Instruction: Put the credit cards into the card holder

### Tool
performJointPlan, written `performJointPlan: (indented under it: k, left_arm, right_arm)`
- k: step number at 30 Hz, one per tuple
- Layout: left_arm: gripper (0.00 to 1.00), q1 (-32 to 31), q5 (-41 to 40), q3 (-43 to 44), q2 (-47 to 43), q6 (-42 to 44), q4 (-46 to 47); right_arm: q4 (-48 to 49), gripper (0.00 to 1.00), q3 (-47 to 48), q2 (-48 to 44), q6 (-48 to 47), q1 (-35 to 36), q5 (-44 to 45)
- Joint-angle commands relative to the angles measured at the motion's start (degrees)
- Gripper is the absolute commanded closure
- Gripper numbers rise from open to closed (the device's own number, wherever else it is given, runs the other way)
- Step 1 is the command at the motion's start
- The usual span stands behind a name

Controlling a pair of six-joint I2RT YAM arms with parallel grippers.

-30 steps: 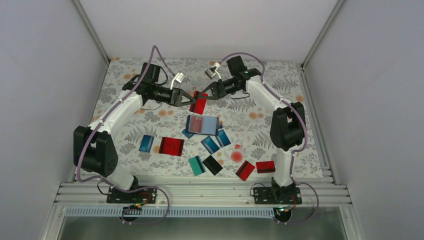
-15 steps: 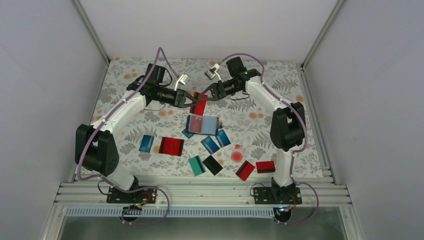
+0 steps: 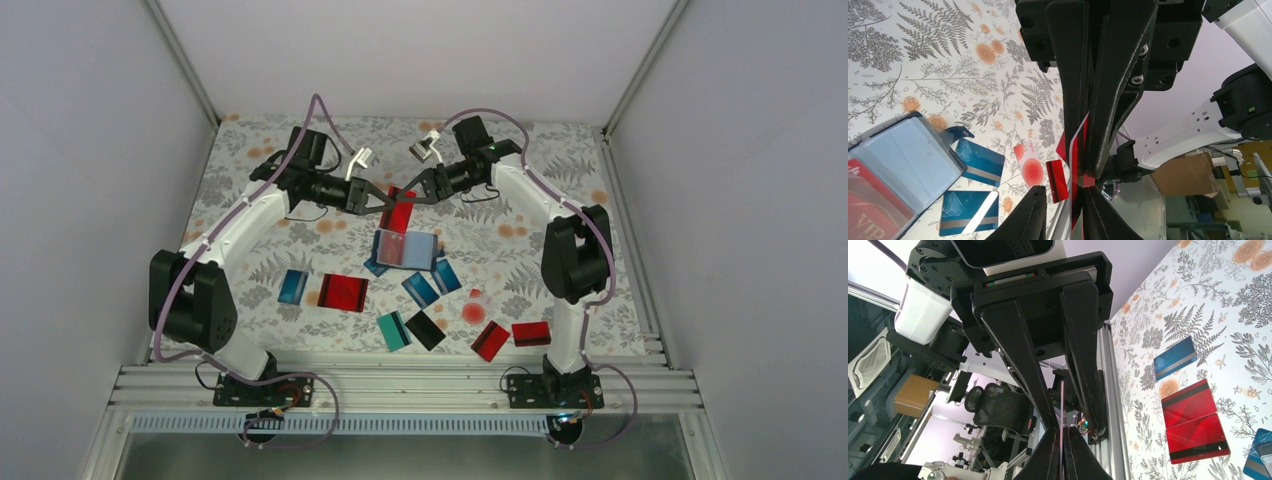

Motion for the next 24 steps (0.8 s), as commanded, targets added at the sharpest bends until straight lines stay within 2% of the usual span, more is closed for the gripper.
performJointPlan:
  k: [1,4,8,11,12,13,16,20,24]
  left_arm:
    - [0.81,0.34,1.74,-0.69,-1.59,2.60,-1.77]
    - [0.85,0.35,3.20,-1.84,-1.57,2.41,-0.79]
    - [0.97,0.08,4.72,-2.69,-1.33,2.29,0.50]
    - [0.98,0.00,5.65,-3.04,-1.50,1.93,1.45]
    - [0.98,-0.01,4.78,-2.89,-1.50,1.79,1.53]
    - [0.98,0.04,2.89,-2.59,-1.39,1.69,1.18]
    - [0.98,0.43,-4.35,-2.30,0.35,-0.24,0.89]
    - [0.98,0.52,-8.13,-3.71,2.58,-4.20,4.68]
    - [0.98,0.43,-9.62,-4.74,5.33,-7.25,8.42]
  right_arm:
    - [-0.79,0.96,0.23,-2.64,-1.39,0.60,-3.10]
    - [-0.76,0.96,0.33,-2.68,-1.32,0.60,-3.00]
    - [-0.68,0.96,0.09,-3.01,-1.36,0.60,-2.93]
    - [-0.40,0.96,0.11,-3.28,-0.84,0.60,-1.03]
    - [0.04,0.90,0.05,-3.41,-0.06,0.56,0.65]
    - [0.48,0.80,0.05,-3.54,0.96,0.41,3.39]
    - [5.41,0.55,-2.88,-5.32,7.80,-0.89,15.84]
    - [11.98,0.51,-11.47,-8.72,16.80,-3.62,29.61]
    - [13.64,0.53,-18.59,-10.78,18.99,-3.62,37.46]
